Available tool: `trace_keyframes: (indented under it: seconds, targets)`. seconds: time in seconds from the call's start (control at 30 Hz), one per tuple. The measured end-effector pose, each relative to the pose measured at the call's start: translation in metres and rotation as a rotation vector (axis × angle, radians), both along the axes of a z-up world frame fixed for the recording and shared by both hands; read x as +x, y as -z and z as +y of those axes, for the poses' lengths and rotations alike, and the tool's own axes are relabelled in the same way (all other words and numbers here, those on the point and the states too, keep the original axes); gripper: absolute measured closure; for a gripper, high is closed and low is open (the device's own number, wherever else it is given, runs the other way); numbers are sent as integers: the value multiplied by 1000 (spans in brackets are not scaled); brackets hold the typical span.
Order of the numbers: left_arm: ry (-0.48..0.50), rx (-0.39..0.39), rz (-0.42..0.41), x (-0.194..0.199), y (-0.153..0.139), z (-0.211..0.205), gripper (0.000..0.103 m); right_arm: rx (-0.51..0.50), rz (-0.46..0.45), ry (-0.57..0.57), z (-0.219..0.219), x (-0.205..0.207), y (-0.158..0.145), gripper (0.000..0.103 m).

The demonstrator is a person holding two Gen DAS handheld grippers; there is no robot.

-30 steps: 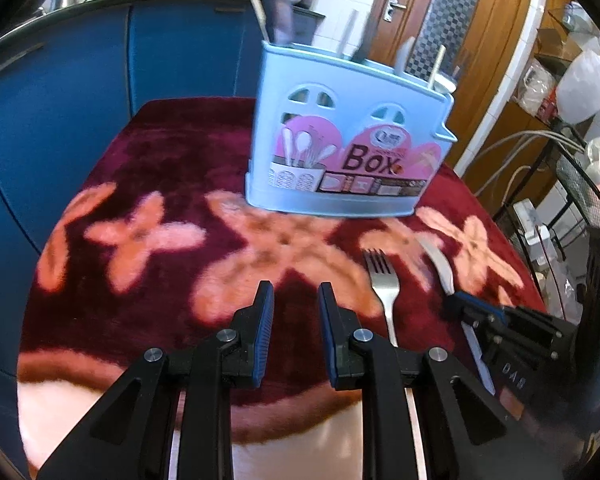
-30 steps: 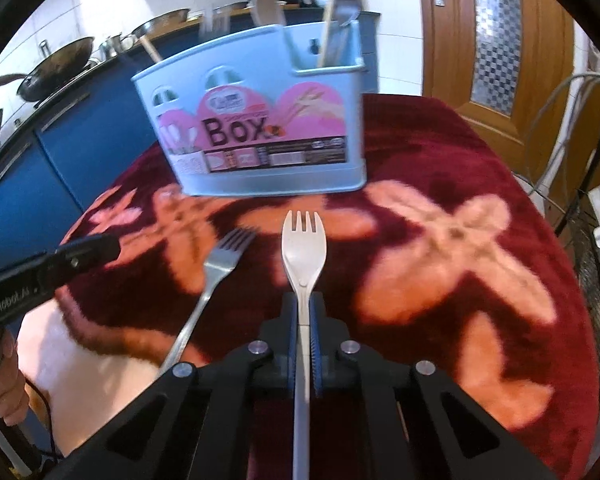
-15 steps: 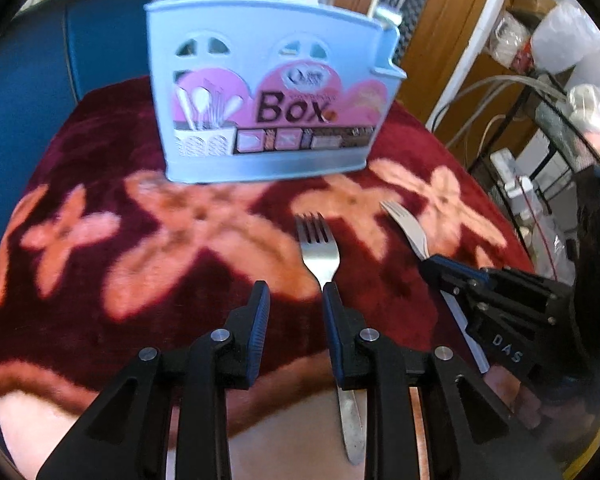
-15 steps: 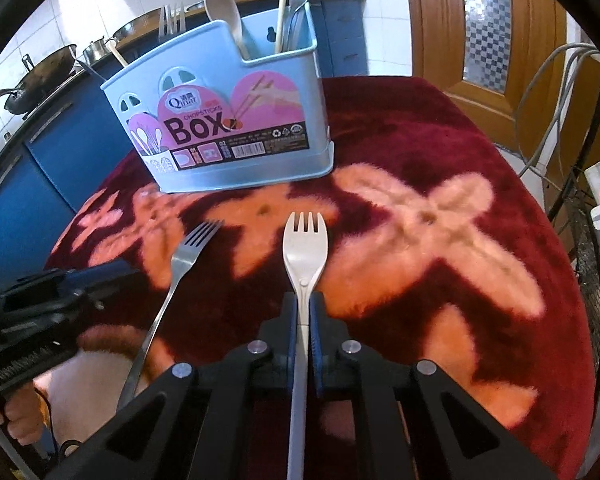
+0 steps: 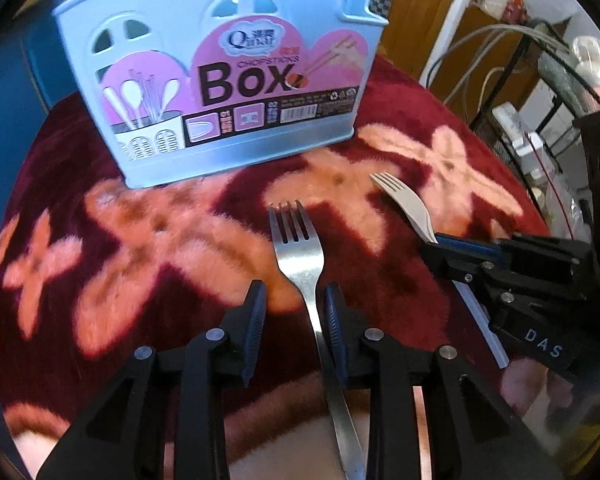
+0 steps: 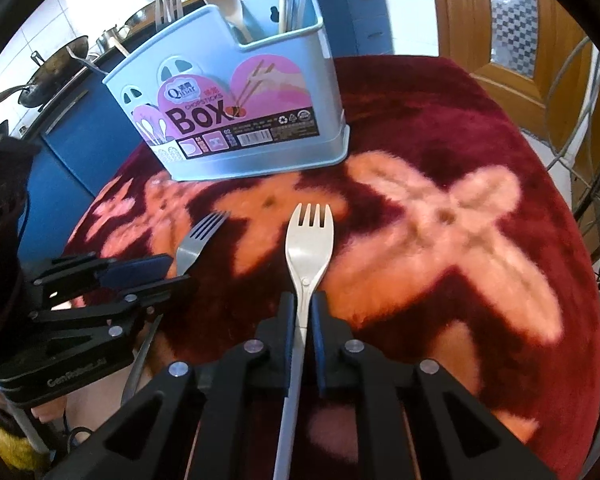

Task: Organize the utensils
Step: 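Grasp a silver fork with the left tool while the right tool grasps the other fork, then lift both forks and lower them into the blue holder with both tools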

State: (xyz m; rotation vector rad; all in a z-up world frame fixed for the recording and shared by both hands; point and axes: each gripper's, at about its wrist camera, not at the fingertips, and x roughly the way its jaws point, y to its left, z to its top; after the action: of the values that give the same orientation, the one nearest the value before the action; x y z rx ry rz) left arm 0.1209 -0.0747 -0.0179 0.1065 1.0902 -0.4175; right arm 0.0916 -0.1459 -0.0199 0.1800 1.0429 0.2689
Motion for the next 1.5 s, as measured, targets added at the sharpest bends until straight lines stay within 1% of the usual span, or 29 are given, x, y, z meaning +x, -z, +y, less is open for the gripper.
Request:
trace_keyframes:
  seconds: [0.1, 0.17, 0.23, 0.3, 0.43, 0.47, 0.5, 0.57, 0.8, 0.93, 1.03, 1.1, 1.2, 1.37, 1.5]
  targets:
    - [8, 1, 39, 6, 0, -1, 73, -2, 13, -20, 0, 3, 0, 92]
    - [11, 1, 42, 8, -1, -2, 73, -4, 12, -26, 0, 3, -1, 92]
    - [7, 1, 26, 6, -1, -3, 77, -4, -1, -27, 0, 2, -1, 92]
    - [3, -9, 1, 4, -1, -2, 85, -3, -15, -23, 0, 0, -1, 93]
    - [6, -14, -37, -3, -3, 1, 89, 29, -41, 6, -3, -6, -3, 94]
    - [3, -24, -44, -5, -3, 2, 97, 44, -48, 16, -5, -8, -4, 95]
    - [0, -45, -45, -7, -4, 5, 102, 59, -58, 24, -5, -11, -5, 95]
    - [-5, -94, -52, -12, -7, 12, 103, 77, -76, 35, -6, -15, -7, 95]
    - [-21, -163, -122, -27, -18, 29, 103, 121, -160, 59, -3, -33, -22, 95]
    - [-38, -214, -177, -33, -32, 38, 103, 144, -237, 62, -1, -39, -39, 95]
    - [-60, -253, -214, -35, -43, 45, 103, 155, -310, 68, 0, -43, -53, 95]
    - [-71, -272, -243, -37, -50, 49, 103, 166, -350, 73, 0, -44, -61, 95]
    - [-85, -298, -308, -41, -63, 54, 103, 176, -402, 86, 2, -44, -69, 95]
    - [-99, -332, -407, -41, -84, 58, 103, 179, -451, 101, 3, -38, -83, 95]
    - [-117, -340, -477, -35, -104, 61, 103, 160, -495, 111, 3, -30, -96, 95]
